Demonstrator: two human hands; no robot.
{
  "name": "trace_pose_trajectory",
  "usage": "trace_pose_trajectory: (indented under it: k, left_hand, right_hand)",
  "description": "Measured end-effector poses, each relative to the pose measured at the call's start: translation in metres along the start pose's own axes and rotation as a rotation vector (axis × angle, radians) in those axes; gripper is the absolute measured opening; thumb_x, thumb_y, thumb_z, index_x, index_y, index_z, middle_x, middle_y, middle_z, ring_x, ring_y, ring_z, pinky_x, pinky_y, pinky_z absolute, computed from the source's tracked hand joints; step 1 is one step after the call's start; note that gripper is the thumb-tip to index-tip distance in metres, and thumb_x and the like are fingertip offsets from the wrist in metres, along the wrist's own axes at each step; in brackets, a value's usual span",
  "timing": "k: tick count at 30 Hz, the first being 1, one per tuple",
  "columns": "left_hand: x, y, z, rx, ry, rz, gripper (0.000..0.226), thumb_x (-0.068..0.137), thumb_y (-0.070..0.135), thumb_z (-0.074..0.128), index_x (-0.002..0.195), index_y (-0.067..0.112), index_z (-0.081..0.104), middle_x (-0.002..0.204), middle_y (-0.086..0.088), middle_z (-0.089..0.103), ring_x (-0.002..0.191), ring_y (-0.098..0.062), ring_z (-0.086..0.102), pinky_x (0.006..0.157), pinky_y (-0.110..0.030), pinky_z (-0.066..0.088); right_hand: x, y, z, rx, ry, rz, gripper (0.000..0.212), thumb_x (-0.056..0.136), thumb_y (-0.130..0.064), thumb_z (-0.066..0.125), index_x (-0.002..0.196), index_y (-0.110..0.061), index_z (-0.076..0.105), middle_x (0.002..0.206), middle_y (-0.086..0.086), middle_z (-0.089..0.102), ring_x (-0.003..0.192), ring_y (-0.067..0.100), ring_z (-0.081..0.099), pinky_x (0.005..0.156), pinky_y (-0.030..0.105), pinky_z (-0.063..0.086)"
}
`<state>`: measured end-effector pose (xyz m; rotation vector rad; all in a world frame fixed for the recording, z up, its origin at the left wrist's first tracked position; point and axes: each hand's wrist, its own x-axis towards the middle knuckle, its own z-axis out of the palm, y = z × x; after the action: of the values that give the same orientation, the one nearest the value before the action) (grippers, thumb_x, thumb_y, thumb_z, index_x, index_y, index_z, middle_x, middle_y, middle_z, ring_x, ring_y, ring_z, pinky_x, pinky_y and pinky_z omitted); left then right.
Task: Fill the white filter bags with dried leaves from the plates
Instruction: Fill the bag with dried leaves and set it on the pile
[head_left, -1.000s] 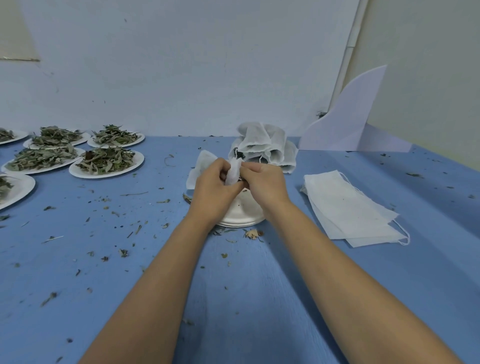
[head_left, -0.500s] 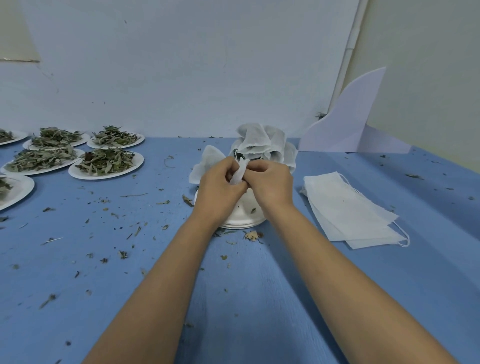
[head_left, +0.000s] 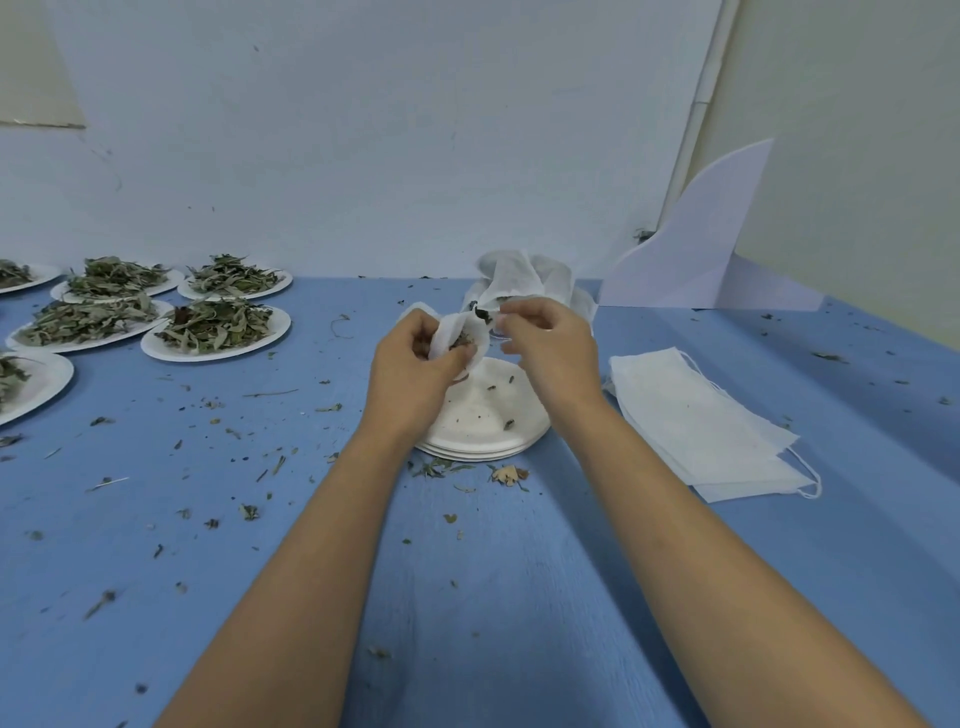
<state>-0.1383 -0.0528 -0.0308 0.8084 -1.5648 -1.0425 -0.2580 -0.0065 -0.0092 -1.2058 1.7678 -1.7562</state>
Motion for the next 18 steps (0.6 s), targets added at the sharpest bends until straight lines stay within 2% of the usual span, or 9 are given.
trace_pose_trajectory:
  k: [2, 4, 5, 7, 9, 14, 18]
  left_hand:
    - [0.0, 0.001, -0.001, -0.045, -0.032, -0.026, 0.022, 0.08, 0.003, 0.071, 0.072, 0.012, 0.053, 0.078, -0.01, 0.056, 0.077, -0.019, 0.057, 0.082, -0.052, 0.054]
    - [-0.001, 0.0, -0.001, -0.043, -0.048, -0.035, 0.026, 0.079, 0.004, 0.072, 0.069, 0.015, 0.052, 0.075, -0.007, 0.057, 0.076, -0.019, 0.059, 0.082, -0.049, 0.055]
    - [0.0, -0.001, 0.0, -0.021, -0.036, -0.029, 0.027, 0.079, 0.005, 0.072, 0.068, 0.016, 0.05, 0.072, -0.004, 0.056, 0.073, -0.017, 0.057, 0.078, -0.043, 0.056]
    - [0.0, -0.003, 0.001, 0.049, 0.027, -0.004, 0.032, 0.079, 0.007, 0.071, 0.064, 0.018, 0.045, 0.063, 0.003, 0.048, 0.061, -0.009, 0.045, 0.061, -0.026, 0.045]
    - [0.002, -0.005, 0.0, 0.118, 0.121, 0.012, 0.034, 0.079, 0.006, 0.068, 0.062, 0.019, 0.041, 0.059, 0.006, 0.041, 0.053, -0.005, 0.035, 0.05, -0.015, 0.031]
    - [0.007, -0.008, -0.005, 0.217, 0.316, -0.018, 0.034, 0.078, -0.001, 0.058, 0.059, 0.016, 0.037, 0.057, 0.003, 0.037, 0.053, -0.011, 0.029, 0.045, -0.017, 0.028]
    - [0.007, -0.01, -0.005, 0.229, 0.329, -0.046, 0.032, 0.078, 0.001, 0.059, 0.061, 0.017, 0.038, 0.059, 0.003, 0.039, 0.056, -0.012, 0.032, 0.047, -0.017, 0.029]
  right_hand:
    - [0.001, 0.004, 0.0, -0.085, -0.058, -0.031, 0.011, 0.084, -0.024, 0.068, 0.095, -0.019, 0.07, 0.086, -0.009, 0.066, 0.084, 0.007, 0.063, 0.075, 0.023, 0.048]
    - [0.0, 0.006, 0.001, -0.157, -0.084, -0.081, 0.004, 0.085, -0.023, 0.067, 0.084, -0.02, 0.07, 0.071, -0.016, 0.063, 0.068, -0.004, 0.057, 0.065, 0.016, 0.042]
    - [0.0, 0.006, 0.002, -0.194, -0.074, -0.111, 0.007, 0.086, -0.022, 0.067, 0.079, -0.021, 0.069, 0.065, -0.017, 0.06, 0.062, -0.005, 0.054, 0.061, 0.013, 0.039]
    - [-0.001, 0.005, 0.004, -0.21, -0.055, -0.142, 0.012, 0.085, -0.022, 0.067, 0.073, -0.022, 0.066, 0.062, -0.015, 0.058, 0.059, -0.004, 0.052, 0.057, 0.011, 0.038]
    - [-0.004, 0.003, 0.006, -0.218, -0.071, -0.176, 0.013, 0.084, -0.023, 0.068, 0.071, -0.023, 0.063, 0.065, -0.014, 0.059, 0.062, -0.002, 0.052, 0.06, 0.013, 0.039]
    - [-0.009, -0.001, 0.011, -0.172, -0.225, -0.197, 0.017, 0.079, -0.014, 0.067, 0.065, -0.021, 0.062, 0.06, -0.013, 0.056, 0.057, 0.001, 0.047, 0.057, 0.018, 0.037]
    - [-0.005, -0.003, 0.001, -0.172, -0.271, -0.115, 0.008, 0.085, -0.019, 0.063, 0.079, -0.02, 0.067, 0.075, -0.011, 0.063, 0.066, 0.002, 0.056, 0.062, 0.015, 0.042]
